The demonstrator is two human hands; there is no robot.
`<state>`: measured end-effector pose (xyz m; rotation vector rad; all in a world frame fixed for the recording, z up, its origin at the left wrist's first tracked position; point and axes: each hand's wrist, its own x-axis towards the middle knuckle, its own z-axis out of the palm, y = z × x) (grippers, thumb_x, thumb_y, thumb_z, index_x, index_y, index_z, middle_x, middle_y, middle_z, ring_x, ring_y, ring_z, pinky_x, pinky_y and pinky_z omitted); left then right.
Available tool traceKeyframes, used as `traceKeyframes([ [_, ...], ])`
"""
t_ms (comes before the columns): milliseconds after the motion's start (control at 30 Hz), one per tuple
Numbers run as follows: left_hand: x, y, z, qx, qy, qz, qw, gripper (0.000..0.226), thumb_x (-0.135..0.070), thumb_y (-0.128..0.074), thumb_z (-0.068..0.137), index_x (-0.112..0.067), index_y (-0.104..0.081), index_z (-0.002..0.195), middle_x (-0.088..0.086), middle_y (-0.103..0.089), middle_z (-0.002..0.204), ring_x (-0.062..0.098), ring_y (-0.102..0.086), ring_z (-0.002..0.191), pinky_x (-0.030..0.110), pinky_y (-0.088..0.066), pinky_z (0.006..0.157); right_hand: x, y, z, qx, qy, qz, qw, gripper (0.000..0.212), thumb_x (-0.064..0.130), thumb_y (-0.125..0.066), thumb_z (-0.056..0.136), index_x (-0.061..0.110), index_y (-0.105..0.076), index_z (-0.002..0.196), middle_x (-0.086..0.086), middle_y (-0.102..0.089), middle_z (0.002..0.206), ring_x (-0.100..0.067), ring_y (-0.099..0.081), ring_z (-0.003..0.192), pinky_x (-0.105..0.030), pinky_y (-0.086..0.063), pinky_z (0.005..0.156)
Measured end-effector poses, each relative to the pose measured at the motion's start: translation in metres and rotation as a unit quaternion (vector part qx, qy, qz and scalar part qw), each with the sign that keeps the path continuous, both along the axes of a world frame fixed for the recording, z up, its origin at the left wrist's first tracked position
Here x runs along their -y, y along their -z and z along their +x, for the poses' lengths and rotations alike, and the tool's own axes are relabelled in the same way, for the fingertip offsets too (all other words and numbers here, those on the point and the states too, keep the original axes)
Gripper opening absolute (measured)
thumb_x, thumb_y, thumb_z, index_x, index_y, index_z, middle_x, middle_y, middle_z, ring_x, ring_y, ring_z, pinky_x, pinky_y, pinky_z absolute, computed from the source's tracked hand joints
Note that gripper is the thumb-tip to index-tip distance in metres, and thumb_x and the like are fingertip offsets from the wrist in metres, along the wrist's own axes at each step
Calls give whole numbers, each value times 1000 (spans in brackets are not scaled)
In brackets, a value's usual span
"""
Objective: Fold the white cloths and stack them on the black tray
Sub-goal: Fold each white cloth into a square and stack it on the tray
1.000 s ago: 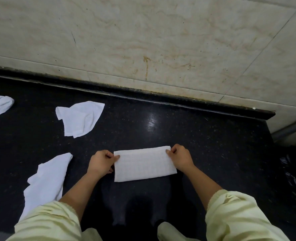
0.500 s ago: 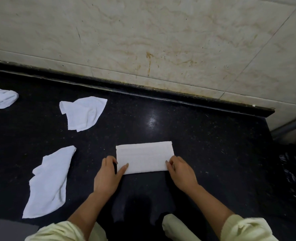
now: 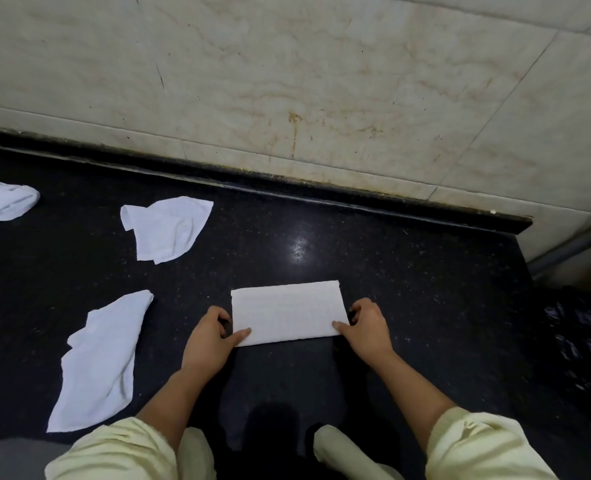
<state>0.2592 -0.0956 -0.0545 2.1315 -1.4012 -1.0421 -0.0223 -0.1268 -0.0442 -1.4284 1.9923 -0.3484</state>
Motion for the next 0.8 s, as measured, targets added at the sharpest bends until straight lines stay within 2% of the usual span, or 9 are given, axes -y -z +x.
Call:
traceKeyframes([
  [133, 2, 0, 3, -13, -1, 7, 1000, 42, -38, -79, 75, -20, -51, 101, 4, -55, 77, 14, -52, 67, 27, -43, 59, 10, -2, 6, -10, 19, 44, 999, 54, 22, -78, 78, 5, -51, 122, -10, -56, 117, -23, -55, 105, -32, -48, 83],
  [200, 3, 0, 3, -18, -2, 11, 1000, 42, -37, -79, 75, -20, -51, 101, 4, -55, 77, 14, -52, 67, 26, -41, 57, 15, -6, 11, -6, 31, 79, 996, 48, 15, -74, 78, 4, -50, 119, -11, -58, 113, -24, -56, 100, -28, -46, 69],
  [267, 3, -1, 3, -26, -4, 14, 1000, 41, -35, -79, 75, -20, -51, 102, 3, -54, 75, 14, -51, 66, 25, -39, 56, 21, -10, 15, -3, 40, 106, 994, 35, 10, -69, 79, 5, -51, 109, -10, -57, 105, -21, -55, 89, -24, -38, 52],
  [367, 5, -2, 4, -30, -3, 19, 999, 42, -34, -80, 75, -18, -51, 102, 2, -53, 74, 13, -50, 65, 25, -38, 56, 28, -13, 19, 8, 53, 121, 991, 17, 8, -65, 77, 7, -51, 87, -9, -57, 95, -20, -54, 82, -23, -34, 47],
  [500, 6, -3, 4, -40, -3, 33, 999, 43, -33, -80, 75, -18, -52, 104, 2, -53, 75, 13, -51, 65, 25, -39, 57, 31, -13, 22, 69, 86, 129, 985, 18, 13, -68, 74, 11, -52, 66, -6, -58, 81, -26, -55, 95, -28, -42, 63],
  [600, 7, -3, 7, -52, -2, 42, 998, 42, -32, -80, 75, -20, -52, 104, 4, -55, 77, 14, -52, 66, 26, -41, 58, 30, -16, 22, 150, 156, 106, 971, 21, 18, -70, 76, 4, -56, 83, -10, -59, 93, -24, -56, 85, -30, -43, 65],
  [667, 7, -2, 8, -60, -3, 41, 997, 41, -31, -80, 75, -21, -52, 103, 5, -57, 78, 15, -54, 67, 27, -46, 61, 28, -19, 22, 191, 202, 103, 955, 34, 18, -70, 79, 1, -51, 101, -11, -55, 102, -25, -55, 90, -33, -43, 68],
  [733, 7, -1, 10, -83, -12, 41, 996, 37, -29, -79, 77, -21, -53, 102, 5, -58, 78, 15, -57, 66, 33, -53, 65, 27, -21, 21, 210, 228, 102, 945, 31, 15, -69, 81, -1, -51, 102, -10, -53, 100, -25, -52, 89, -35, -43, 71],
  [800, 7, -1, 12, -117, -23, 47, 992, 34, -26, -78, 79, -19, -54, 102, 7, -59, 80, 17, -60, 67, 35, -57, 68, 27, -22, 21, 211, 220, 84, 949, 19, 12, -70, 79, -1, -62, 91, -9, -58, 93, -21, -53, 81, -32, -44, 70],
])
